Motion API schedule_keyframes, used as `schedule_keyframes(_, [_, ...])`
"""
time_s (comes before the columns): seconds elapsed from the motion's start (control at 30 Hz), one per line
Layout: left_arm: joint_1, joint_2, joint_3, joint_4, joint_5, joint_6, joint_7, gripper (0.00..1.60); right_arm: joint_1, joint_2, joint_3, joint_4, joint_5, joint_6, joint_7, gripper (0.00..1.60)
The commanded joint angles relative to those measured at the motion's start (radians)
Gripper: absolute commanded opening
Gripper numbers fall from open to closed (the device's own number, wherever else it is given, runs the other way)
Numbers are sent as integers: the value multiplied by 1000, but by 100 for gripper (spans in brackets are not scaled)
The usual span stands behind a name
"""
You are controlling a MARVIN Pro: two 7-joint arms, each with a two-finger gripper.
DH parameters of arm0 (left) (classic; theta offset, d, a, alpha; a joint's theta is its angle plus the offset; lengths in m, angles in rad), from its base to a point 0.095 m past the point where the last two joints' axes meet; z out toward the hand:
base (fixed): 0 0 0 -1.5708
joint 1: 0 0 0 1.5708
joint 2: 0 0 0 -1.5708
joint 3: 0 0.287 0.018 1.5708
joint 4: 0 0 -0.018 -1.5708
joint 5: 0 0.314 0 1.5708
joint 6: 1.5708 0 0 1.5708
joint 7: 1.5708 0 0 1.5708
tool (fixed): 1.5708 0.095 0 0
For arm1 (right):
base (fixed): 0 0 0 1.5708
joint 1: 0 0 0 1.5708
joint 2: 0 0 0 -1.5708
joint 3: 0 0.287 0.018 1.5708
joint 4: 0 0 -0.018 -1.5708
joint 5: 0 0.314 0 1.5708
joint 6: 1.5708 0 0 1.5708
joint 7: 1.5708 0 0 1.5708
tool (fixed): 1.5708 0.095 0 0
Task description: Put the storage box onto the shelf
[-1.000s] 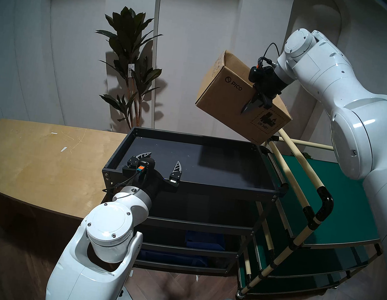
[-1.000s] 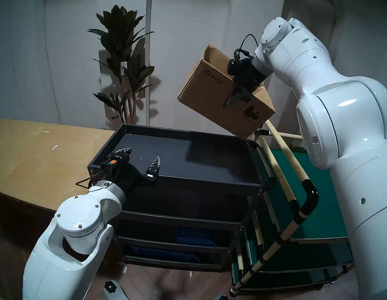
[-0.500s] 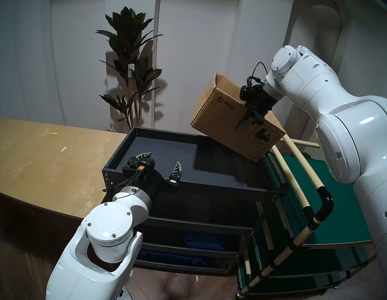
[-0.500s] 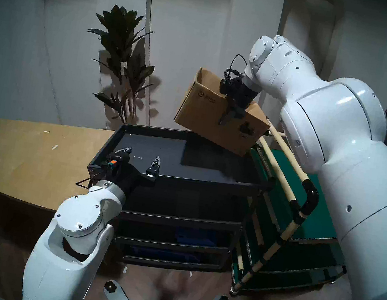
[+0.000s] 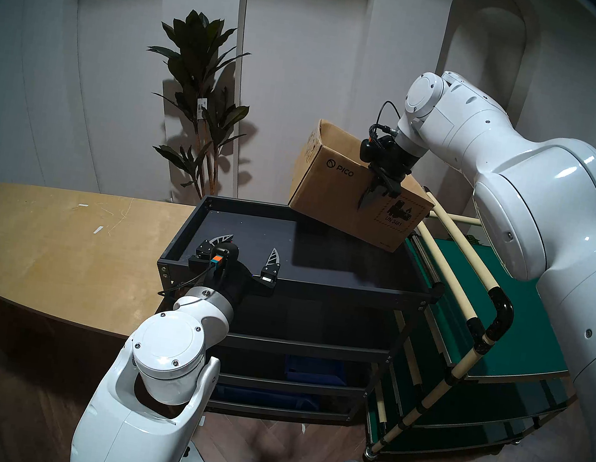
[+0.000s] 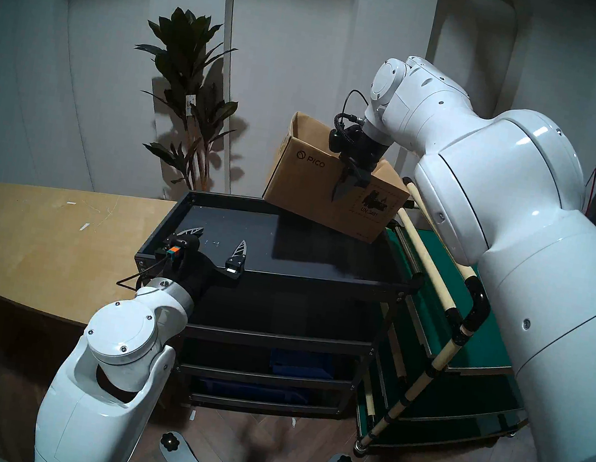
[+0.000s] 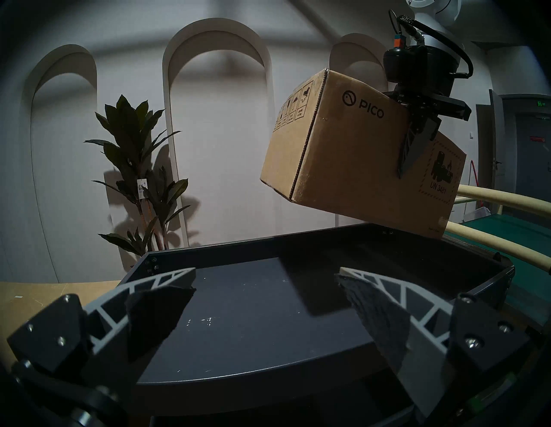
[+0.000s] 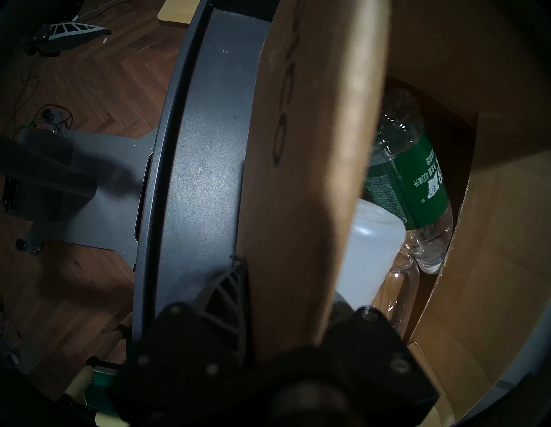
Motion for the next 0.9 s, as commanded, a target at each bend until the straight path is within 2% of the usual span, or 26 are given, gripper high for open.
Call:
schedule_keyframes(0.0, [-9,-1,-2,-19,-1,-5,-1,160,52,-16,-14,-14,-3,-12,-2,0])
schedule_keyframes(0.5, [-9,-1,-2,-18,-1,-5,0,160,33,-11,-60,-14,-1,-16,-2,0])
schedule_keyframes(0.87, [-8,-2,-1,-14,0,-4,0,160,20,-50,-69,-14,13,-20,-2,0])
